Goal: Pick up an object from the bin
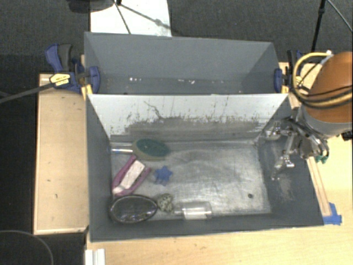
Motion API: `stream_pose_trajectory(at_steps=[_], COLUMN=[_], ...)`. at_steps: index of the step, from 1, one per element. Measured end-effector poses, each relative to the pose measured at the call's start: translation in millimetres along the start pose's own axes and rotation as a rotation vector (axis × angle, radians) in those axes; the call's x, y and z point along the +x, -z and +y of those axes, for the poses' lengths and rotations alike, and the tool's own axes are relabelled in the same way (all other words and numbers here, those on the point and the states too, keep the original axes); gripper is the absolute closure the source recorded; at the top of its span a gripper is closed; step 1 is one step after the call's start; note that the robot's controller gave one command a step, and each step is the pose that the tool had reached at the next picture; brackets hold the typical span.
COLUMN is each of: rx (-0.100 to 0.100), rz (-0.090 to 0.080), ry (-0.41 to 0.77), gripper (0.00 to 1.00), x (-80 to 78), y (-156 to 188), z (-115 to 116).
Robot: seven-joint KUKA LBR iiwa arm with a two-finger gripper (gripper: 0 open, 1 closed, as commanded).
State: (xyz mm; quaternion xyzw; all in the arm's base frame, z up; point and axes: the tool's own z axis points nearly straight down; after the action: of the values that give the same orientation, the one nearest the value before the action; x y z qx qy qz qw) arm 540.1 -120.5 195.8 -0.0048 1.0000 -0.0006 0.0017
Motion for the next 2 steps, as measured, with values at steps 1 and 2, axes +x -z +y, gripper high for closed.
stream_pose_trajectory(at_steps=[1,2], rx=[-0.004,-0.001], rz=[0.007,-0.003], ry=[0.175,0.285], gripper=[0.0,0.0], x=[40.6,32.9], y=[-80.6,-124.8], z=[35.1,-31.3])
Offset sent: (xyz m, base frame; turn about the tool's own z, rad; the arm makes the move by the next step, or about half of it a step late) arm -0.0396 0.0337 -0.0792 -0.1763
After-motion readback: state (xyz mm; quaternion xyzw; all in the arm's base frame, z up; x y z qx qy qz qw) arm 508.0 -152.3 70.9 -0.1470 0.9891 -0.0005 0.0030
